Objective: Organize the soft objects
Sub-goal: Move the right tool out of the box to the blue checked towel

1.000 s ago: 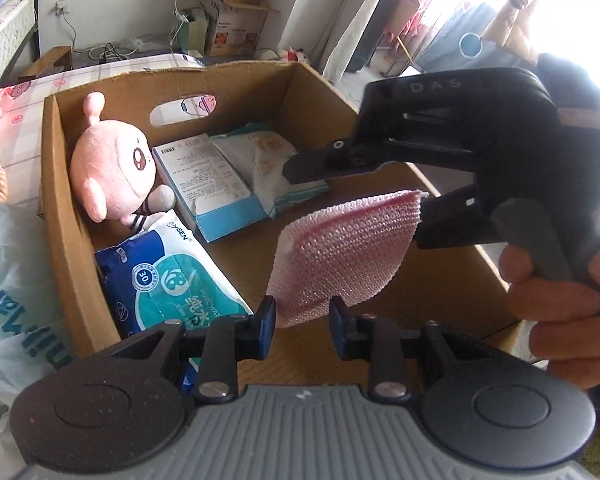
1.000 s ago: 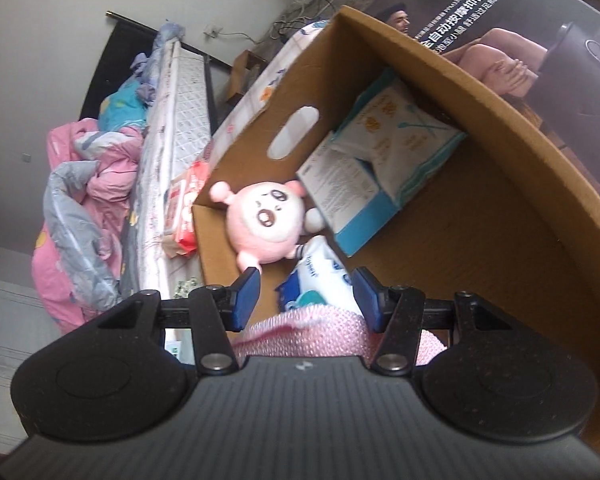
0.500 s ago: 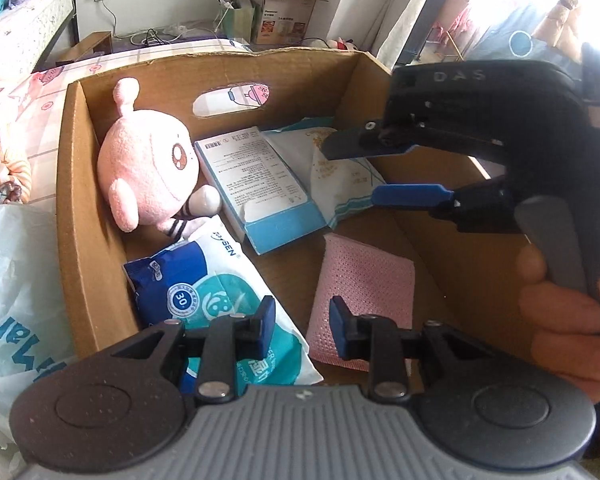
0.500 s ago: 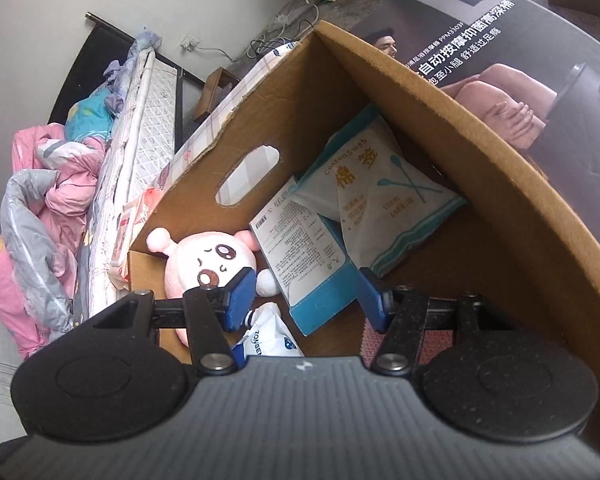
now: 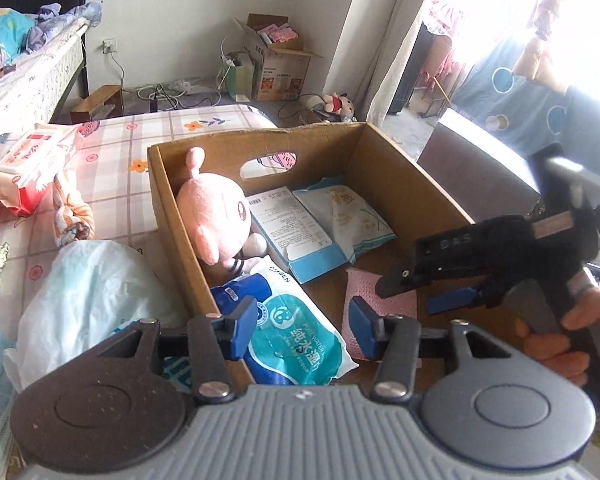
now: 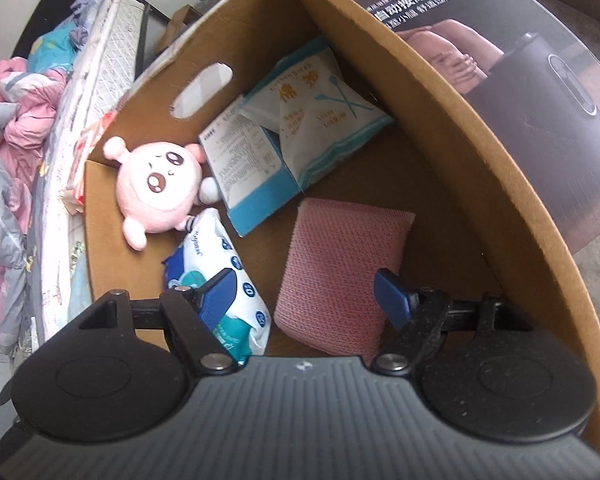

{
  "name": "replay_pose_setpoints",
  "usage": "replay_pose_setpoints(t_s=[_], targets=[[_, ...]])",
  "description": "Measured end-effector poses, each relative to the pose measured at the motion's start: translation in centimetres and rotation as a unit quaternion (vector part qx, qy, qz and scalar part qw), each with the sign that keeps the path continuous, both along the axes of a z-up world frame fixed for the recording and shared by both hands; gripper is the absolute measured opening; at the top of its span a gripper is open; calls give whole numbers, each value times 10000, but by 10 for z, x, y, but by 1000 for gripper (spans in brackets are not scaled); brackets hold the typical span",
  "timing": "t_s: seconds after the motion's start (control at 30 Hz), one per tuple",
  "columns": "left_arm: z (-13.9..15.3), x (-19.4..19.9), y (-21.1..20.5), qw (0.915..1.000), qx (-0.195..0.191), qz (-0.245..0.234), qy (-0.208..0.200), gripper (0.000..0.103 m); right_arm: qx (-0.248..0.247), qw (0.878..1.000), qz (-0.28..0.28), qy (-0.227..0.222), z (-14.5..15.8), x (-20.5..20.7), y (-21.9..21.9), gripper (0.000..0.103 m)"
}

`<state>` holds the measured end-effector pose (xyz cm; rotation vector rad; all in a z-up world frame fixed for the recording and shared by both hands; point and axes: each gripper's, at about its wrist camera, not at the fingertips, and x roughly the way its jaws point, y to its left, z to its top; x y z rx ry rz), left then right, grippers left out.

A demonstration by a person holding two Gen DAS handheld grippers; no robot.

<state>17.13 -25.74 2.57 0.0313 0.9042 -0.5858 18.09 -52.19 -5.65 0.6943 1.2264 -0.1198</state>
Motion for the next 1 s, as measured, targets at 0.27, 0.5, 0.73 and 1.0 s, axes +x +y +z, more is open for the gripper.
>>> replay_pose_setpoints(t_s=[0.27,0.5,0.73,1.0], targets=[[10,-7,48,9998,-78,126,-131,54,-158,9991,281,287,-36,23,15,82],[5,-2,78,9989,-90,455,-79,54,-649,9910,1140,-258,-34,37,35,75],[-1,-1,90,9983,-47,571,-41,54,-564,9904,1093,-631,-31,48,36,74],[4,-9,108,9977,-14,607,-296,64,-196,9915,479,-1194,9,22,5,76]])
